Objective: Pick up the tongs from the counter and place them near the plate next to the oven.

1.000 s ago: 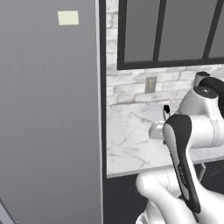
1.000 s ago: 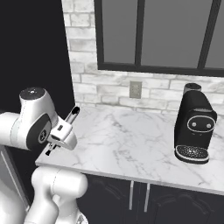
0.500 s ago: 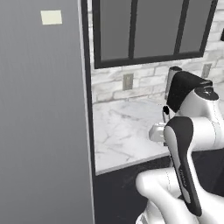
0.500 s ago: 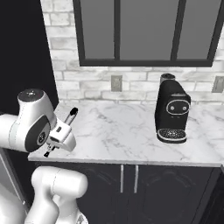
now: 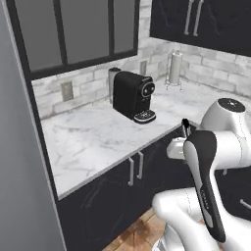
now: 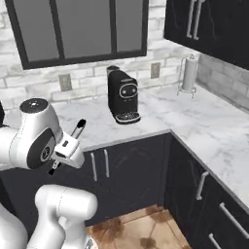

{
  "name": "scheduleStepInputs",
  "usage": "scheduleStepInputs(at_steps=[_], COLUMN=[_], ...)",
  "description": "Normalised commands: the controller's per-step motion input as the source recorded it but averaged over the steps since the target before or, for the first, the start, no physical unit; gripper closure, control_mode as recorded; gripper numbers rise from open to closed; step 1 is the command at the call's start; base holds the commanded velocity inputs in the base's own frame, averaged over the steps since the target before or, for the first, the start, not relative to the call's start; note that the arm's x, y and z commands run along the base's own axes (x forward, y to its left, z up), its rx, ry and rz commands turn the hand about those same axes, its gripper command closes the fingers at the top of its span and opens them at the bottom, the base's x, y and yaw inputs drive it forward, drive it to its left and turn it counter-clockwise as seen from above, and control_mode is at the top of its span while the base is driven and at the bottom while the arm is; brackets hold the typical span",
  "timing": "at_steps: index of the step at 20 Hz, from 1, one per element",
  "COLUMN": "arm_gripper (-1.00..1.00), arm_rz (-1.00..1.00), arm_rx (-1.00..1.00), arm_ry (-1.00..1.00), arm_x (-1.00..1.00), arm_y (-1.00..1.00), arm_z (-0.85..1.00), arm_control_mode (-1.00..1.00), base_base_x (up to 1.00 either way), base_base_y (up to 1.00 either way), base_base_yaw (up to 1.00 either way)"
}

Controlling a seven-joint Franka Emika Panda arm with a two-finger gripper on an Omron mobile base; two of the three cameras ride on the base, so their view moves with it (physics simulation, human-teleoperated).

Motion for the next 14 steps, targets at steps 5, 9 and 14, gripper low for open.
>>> scheduleStepInputs(at_steps=[5,9,14], arm_gripper=[1.00,1.00,1.00], arm_rz=[0.00,0.00,0.00], arm_rx=[0.00,0.00,0.00], arm_ry=[0.00,0.00,0.00], arm_x=[0.00,0.00,0.00], arm_y=[0.00,0.00,0.00], arm_z=[0.00,0.00,0.00], arm_control_mode=[1.00,1.00,1.00], base_base_x=[-0.39,-0.39,-0.40], base_base_y=[-0.55,-0.52,-0.62], base_base_yaw=[-0.62,-0.62,-0.58])
